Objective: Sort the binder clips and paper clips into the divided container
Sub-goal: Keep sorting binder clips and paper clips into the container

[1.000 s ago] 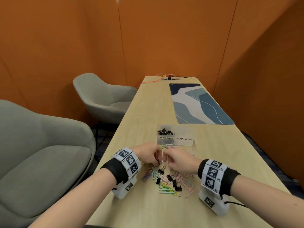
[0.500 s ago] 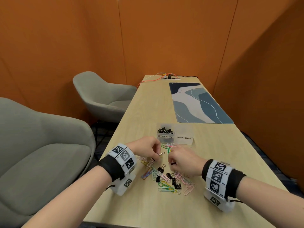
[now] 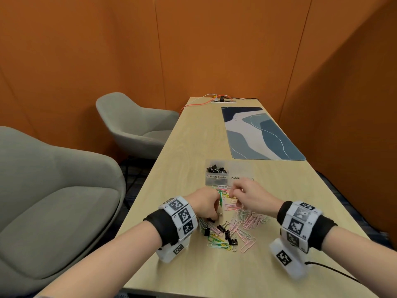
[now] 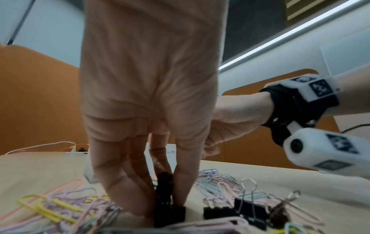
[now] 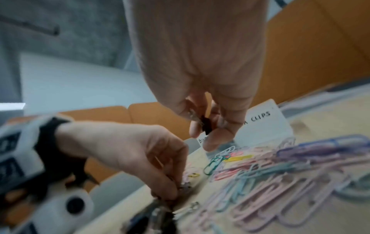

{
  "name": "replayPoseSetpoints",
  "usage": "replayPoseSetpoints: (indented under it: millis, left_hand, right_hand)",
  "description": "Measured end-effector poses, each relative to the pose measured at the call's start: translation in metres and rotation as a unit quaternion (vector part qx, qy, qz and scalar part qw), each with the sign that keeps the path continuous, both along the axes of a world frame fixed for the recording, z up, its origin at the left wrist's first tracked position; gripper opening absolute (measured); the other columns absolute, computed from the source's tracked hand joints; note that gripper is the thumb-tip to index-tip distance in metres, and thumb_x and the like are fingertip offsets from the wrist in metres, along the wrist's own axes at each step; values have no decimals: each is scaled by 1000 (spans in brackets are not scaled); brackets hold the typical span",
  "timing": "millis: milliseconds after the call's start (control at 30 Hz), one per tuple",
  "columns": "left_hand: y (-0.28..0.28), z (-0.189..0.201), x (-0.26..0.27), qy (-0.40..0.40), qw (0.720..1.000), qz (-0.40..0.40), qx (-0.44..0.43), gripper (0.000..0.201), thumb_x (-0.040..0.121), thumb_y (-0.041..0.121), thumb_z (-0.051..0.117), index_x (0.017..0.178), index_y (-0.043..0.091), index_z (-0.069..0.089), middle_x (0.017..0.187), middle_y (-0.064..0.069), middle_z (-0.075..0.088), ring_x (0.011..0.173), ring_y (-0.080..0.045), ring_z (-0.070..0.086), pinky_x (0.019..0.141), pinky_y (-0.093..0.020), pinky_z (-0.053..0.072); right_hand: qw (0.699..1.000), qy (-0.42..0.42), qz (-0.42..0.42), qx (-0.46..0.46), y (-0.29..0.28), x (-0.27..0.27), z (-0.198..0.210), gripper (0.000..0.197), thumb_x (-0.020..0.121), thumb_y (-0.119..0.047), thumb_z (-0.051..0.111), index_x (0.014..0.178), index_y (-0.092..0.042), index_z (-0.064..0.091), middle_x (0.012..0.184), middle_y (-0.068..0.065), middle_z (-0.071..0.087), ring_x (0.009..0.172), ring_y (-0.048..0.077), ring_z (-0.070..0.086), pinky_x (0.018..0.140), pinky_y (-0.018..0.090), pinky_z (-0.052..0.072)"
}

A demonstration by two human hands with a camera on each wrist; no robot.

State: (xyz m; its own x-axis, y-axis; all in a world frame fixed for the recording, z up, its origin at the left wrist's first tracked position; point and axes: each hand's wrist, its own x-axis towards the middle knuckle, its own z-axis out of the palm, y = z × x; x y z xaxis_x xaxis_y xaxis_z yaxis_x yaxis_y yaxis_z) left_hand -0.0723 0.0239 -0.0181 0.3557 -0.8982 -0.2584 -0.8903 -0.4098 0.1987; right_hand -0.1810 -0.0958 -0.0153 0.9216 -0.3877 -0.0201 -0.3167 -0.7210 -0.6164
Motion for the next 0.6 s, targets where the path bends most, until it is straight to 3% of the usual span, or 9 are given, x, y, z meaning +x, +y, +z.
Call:
replayPoseSetpoints:
  millis: [100, 200, 267, 367, 433, 533, 600]
  left_hand:
    - [-3, 1, -2, 5, 1000, 12, 14, 30, 78, 22, 71, 101, 5, 65, 104, -12, 67, 97, -28, 62, 69, -28, 43]
    - [-5, 1, -1, 9, 999, 30, 21, 28, 77, 22, 71, 99, 6, 67, 88, -6, 60, 82, -22, 56, 67, -27, 42]
    - [-7, 2, 1, 12, 999, 40, 17, 25, 76, 20, 71, 97, 7, 67, 85, -3, 58, 80, -20, 54, 66, -27, 42]
    - [-9, 1, 4, 27, 999, 44, 14, 20, 73, 19, 73, 90, 14, 65, 85, -1, 60, 80, -19, 55, 67, -27, 45]
    - [-10, 0, 4, 24, 999, 39, 16, 17, 73, 19, 73, 84, 19, 60, 85, 0, 61, 80, -18, 55, 67, -28, 46]
    - [-11, 0, 2, 11, 1000, 27, 8, 16, 76, 14, 68, 91, 13, 65, 97, -7, 68, 88, -23, 59, 73, -31, 48]
    - [-11, 0, 2, 4, 1000, 17, 2, 23, 77, 11, 66, 99, 8, 67, 106, -11, 69, 98, -27, 62, 74, -29, 45]
  right_hand:
    - [985, 16, -37, 169, 2, -3, 1, 31, 87, -7, 36, 66, -12, 59, 66, 9, 58, 58, 22, 51, 48, 27, 41]
    - [976, 83, -6, 201, 10, -6, 5, 31, 85, -7, 37, 64, -11, 58, 65, 10, 54, 48, 14, 45, 42, 21, 35]
    - [978, 143, 48, 140, 16, -8, 7, 28, 87, -10, 37, 72, -15, 59, 71, 5, 54, 49, 10, 42, 42, 18, 35]
    - [972, 195, 132, -19, 23, -12, 7, 13, 88, -31, 50, 89, -22, 59, 76, -1, 59, 67, 13, 49, 61, 27, 41]
    - [959, 207, 163, -105, 28, -16, 7, 28, 82, -43, 61, 96, -19, 58, 79, 0, 62, 76, 18, 52, 67, 31, 39]
    - [946, 196, 192, -171, 36, -16, 5, 31, 83, -34, 63, 101, -9, 57, 98, 11, 66, 88, 26, 55, 69, 31, 38]
    - [944, 195, 196, -183, 39, -13, 3, 27, 85, -28, 61, 101, -6, 57, 102, 14, 65, 91, 29, 56, 68, 31, 37]
